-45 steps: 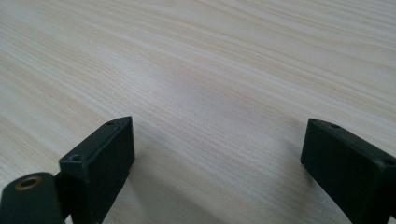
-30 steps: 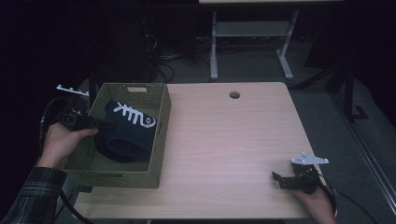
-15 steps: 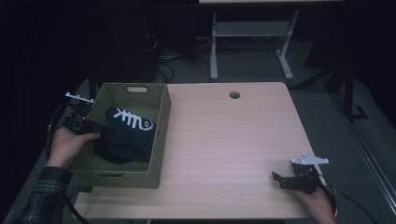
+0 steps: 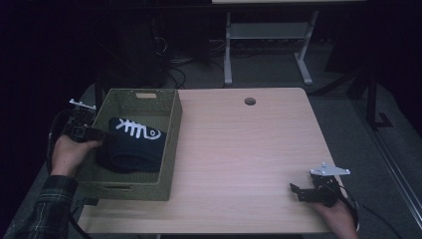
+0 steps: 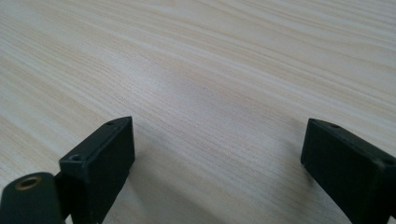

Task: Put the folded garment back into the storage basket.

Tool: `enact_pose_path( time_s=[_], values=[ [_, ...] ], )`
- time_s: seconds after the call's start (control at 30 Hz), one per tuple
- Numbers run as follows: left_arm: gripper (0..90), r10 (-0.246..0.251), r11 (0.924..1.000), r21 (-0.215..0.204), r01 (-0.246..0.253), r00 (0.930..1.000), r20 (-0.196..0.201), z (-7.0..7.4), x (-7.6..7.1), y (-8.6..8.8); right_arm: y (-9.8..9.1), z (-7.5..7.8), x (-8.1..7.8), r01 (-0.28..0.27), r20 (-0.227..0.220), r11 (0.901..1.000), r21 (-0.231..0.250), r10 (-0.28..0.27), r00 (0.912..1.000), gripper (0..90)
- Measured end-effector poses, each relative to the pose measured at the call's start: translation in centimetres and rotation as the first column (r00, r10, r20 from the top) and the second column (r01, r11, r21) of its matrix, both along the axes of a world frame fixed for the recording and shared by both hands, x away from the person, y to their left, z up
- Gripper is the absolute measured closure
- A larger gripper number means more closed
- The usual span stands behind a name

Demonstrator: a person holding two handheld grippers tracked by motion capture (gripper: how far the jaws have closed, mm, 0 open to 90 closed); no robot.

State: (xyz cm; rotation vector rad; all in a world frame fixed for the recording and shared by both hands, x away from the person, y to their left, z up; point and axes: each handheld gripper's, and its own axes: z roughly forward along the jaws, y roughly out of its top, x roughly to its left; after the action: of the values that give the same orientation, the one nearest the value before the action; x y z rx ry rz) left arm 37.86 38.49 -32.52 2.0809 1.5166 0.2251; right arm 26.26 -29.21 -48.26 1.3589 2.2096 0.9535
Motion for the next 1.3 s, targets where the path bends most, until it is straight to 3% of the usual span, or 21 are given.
enact_pose_path(
  time_s=[0.33,0.8,1.13,1.3],
  values=[
    [42.7,0.011,0.9999,0.013,-0.011,0.9996,0.025,0.1,-0.2,-0.2,0.0,0.0,0.0,0.000,-0.001,1.0000,0.000,0.000,1.0000,9.4],
    [25.3,-0.061,0.9981,-0.001,0.061,0.9952,0.077,1.1,-0.6,-3.8,0.0,0.0,0.0,-0.001,-0.001,1.0000,0.000,0.001,1.0000,9.4],
    [17.6,-0.133,0.9907,-0.011,0.136,0.9835,0.122,1.5,-0.7,-8.0,0.0,0.0,0.0,-0.001,0.000,1.0000,0.000,0.001,1.0000,9.3],
    [14.3,-0.166,0.9849,-0.023,0.172,0.9730,0.160,1.9,-0.8,-10.4,0.0,0.0,0.0,-0.002,0.004,1.0000,-0.003,0.002,1.0000,9.3]
  ],
)
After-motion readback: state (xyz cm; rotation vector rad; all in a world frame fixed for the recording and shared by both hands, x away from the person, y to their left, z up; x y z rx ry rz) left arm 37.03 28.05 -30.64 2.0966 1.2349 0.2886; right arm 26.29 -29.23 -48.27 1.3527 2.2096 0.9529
